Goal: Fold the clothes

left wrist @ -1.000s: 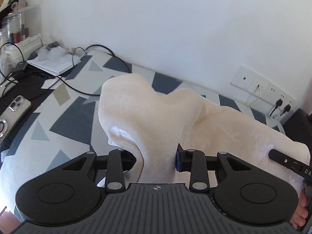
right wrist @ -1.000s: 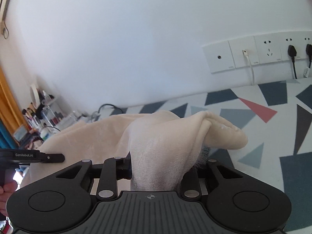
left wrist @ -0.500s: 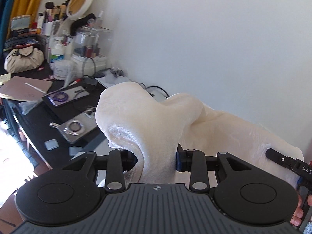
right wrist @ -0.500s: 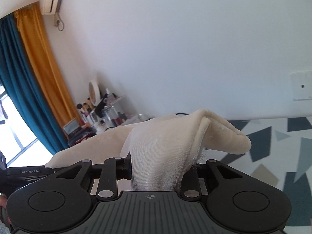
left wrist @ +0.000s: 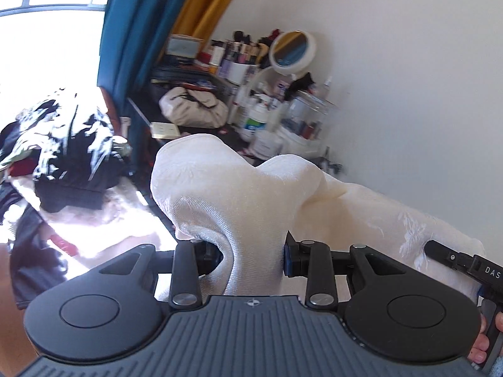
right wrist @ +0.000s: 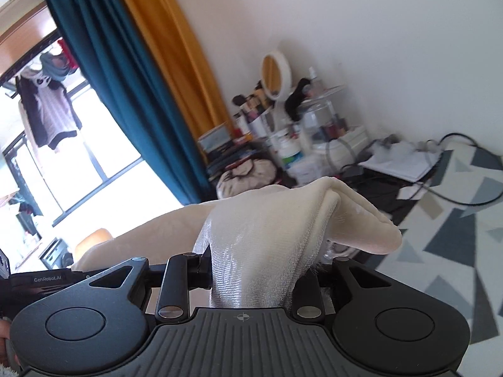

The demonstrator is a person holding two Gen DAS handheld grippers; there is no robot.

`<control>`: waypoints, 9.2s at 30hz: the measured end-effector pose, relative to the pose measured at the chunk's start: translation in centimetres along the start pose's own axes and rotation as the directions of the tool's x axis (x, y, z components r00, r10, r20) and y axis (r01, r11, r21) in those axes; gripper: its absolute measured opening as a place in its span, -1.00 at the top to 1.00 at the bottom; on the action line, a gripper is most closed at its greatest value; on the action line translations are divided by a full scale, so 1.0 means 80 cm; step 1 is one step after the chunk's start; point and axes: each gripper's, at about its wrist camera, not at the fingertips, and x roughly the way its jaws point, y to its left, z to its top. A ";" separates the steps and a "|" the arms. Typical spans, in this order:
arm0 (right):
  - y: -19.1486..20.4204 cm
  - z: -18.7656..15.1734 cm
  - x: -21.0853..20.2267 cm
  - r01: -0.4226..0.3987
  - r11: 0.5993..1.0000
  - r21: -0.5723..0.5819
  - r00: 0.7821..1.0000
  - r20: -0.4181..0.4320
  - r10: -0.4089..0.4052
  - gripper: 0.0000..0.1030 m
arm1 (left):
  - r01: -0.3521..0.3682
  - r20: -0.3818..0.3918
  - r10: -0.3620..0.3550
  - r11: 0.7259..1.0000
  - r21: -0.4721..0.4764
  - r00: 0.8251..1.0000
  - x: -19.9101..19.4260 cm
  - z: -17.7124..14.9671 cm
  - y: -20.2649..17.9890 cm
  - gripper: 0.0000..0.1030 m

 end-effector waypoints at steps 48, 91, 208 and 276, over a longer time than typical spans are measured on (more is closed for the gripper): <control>0.700 -0.206 0.555 -0.393 0.916 -0.075 0.814 -0.491 0.309 0.51 | -0.428 0.006 0.458 0.835 -0.344 0.889 -0.216 0.096 0.682 0.34; 1.089 -0.128 1.201 -0.432 0.899 -0.065 0.826 -0.428 0.366 0.51 | -0.341 0.129 0.453 0.804 -0.487 0.882 -0.088 0.476 1.251 0.34; 1.253 -0.255 1.530 0.015 0.947 -0.320 0.867 -0.468 -0.172 -0.98 | -0.645 -0.255 0.599 0.744 -0.173 0.759 0.067 0.585 1.544 -0.99; 1.151 -0.385 0.787 0.134 0.909 -0.396 0.908 -0.319 -0.273 -0.98 | -0.612 -0.211 0.596 0.790 -0.014 0.775 -0.203 0.261 1.051 -0.99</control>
